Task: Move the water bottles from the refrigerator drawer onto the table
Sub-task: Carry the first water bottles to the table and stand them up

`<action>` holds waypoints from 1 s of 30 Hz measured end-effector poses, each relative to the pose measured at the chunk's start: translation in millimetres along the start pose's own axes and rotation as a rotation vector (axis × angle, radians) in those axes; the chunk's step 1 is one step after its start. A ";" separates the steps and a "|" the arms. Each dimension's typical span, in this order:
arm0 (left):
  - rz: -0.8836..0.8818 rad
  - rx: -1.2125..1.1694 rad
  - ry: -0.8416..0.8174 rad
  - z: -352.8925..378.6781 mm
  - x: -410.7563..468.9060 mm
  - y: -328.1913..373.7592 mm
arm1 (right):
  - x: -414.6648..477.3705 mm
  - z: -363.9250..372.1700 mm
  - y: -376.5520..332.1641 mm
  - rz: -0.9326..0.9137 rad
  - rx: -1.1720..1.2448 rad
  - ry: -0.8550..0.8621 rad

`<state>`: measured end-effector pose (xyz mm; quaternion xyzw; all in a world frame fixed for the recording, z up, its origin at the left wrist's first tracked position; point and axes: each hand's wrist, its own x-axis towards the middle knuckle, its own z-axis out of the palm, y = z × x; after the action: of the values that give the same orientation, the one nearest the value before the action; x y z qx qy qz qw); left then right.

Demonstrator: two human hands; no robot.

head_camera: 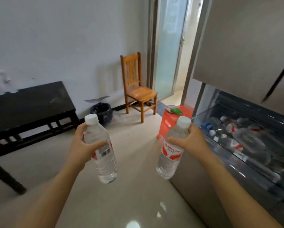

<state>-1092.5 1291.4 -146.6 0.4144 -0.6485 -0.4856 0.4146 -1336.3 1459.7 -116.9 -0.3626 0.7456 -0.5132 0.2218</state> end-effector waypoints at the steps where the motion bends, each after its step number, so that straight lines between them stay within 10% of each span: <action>1: -0.013 -0.008 0.041 -14.7 -5.8 -4.1 | -0.1 10.9 -1.4 -0.019 -0.041 -0.055; 30: -0.046 0.111 0.671 -349.8 -146.8 -39.5 | -55.2 324.3 -148.0 -0.463 -0.294 -0.734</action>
<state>-712.4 1321.9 -140.3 0.5876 -0.4919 -0.2954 0.5705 -1026.8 1274.9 -103.7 -0.7053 0.5819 -0.2754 0.2968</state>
